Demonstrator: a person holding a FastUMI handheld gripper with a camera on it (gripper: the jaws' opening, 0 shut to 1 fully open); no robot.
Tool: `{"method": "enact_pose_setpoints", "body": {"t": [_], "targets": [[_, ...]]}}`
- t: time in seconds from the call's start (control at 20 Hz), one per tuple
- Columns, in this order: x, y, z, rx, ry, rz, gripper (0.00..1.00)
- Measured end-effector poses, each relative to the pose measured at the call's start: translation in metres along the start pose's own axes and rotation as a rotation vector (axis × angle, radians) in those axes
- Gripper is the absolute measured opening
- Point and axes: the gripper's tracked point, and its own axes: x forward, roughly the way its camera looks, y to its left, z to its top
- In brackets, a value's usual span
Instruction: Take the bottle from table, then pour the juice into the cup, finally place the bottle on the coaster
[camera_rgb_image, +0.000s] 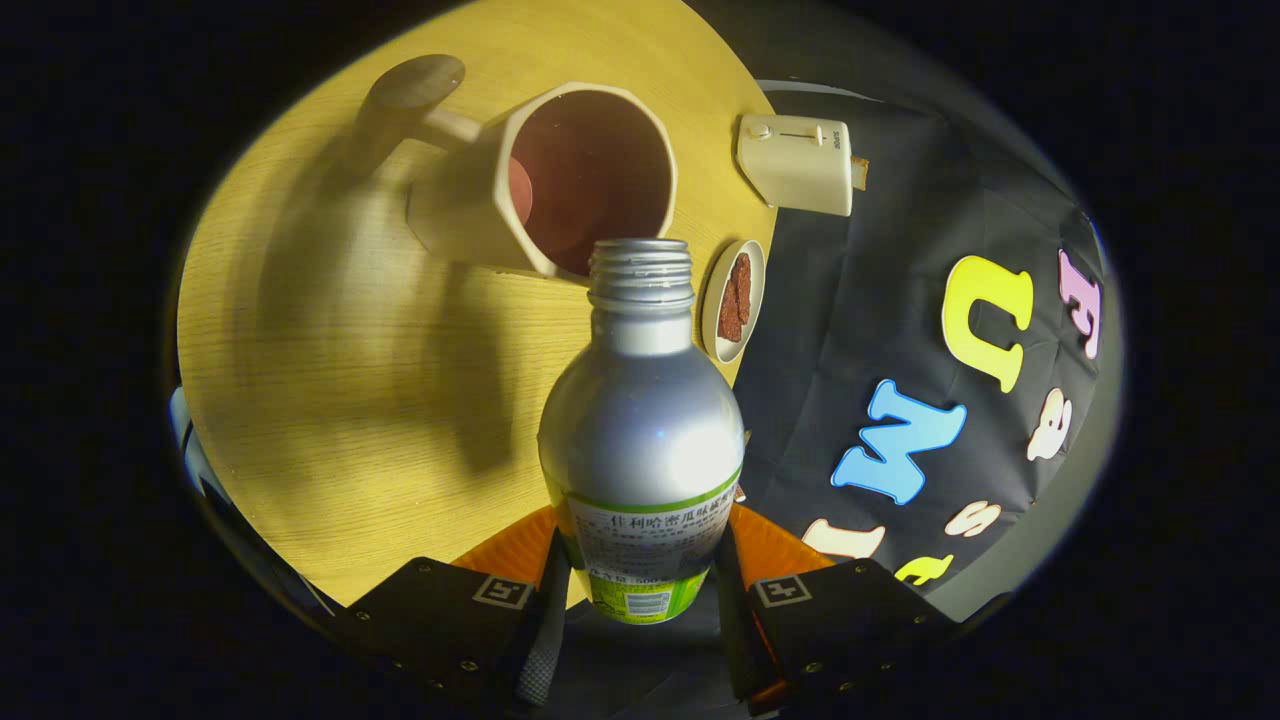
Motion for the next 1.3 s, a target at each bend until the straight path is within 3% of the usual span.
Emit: {"method": "enact_pose_setpoints", "body": {"t": [1.3], "targets": [[0.002, -0.019, -0.005, -0.158, 0.035, 0.001, 0.65]]}}
